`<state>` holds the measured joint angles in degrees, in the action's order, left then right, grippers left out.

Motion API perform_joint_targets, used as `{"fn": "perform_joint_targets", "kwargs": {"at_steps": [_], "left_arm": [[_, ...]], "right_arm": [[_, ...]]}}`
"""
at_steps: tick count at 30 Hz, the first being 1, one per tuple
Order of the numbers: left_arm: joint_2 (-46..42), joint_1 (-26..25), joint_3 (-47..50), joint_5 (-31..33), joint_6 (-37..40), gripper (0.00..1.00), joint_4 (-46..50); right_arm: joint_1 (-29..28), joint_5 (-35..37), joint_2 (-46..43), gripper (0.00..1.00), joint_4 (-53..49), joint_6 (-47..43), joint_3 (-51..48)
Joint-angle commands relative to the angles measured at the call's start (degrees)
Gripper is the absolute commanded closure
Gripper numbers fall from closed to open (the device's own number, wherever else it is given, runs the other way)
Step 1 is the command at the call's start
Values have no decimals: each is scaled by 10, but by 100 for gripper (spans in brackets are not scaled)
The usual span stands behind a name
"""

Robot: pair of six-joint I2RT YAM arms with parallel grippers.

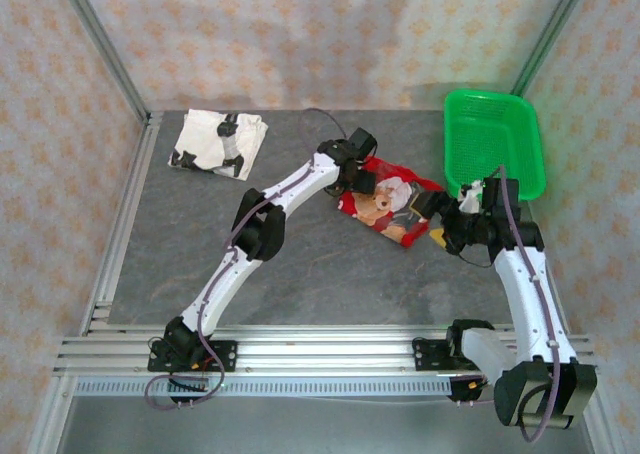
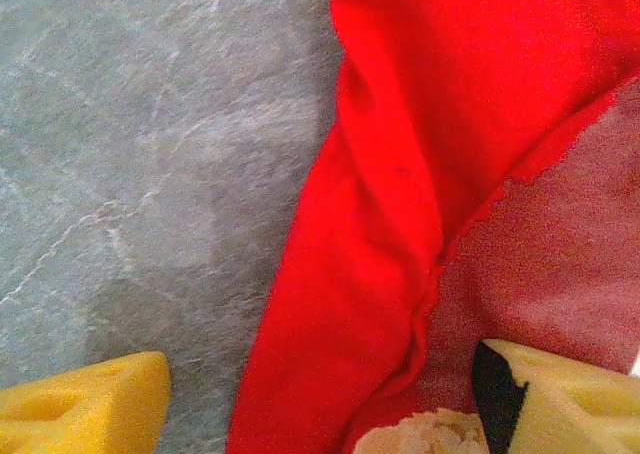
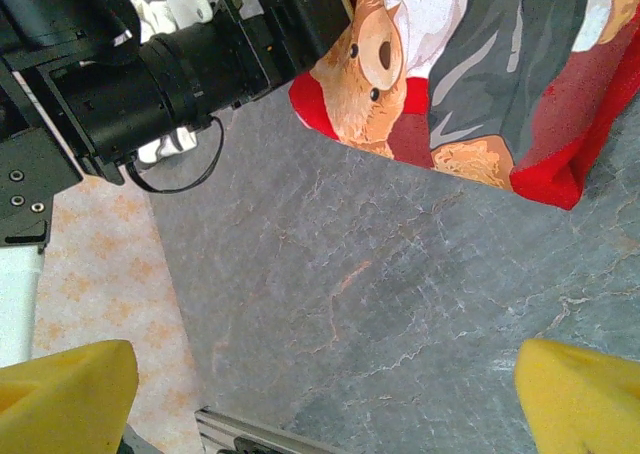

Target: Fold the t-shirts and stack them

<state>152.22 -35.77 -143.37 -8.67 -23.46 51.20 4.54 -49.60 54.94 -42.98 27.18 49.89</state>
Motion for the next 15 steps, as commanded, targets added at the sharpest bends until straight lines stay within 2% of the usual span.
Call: {"fn": "perform_joint_targets", "kwargs": {"at_steps": [1, 2, 6, 12, 15], "left_arm": [[29, -13, -9, -23, -14, 25, -6], [31, -15, -9, -24, -14, 28, -4], [33, -16, 10, -34, -17, 59, -5], [-5, -6, 63, -39, -2, 98, -25], [-48, 10, 106, -42, 5, 100, -47]], "right_arm": [[-5, -9, -12, 3, -16, -2, 5], [-5, -8, -11, 3, -15, -1, 5], [-4, -7, -11, 3, -11, 3, 11], [-5, -4, -13, 3, -15, 3, 14], [-4, -3, -15, 3, -12, 7, 9]]}}
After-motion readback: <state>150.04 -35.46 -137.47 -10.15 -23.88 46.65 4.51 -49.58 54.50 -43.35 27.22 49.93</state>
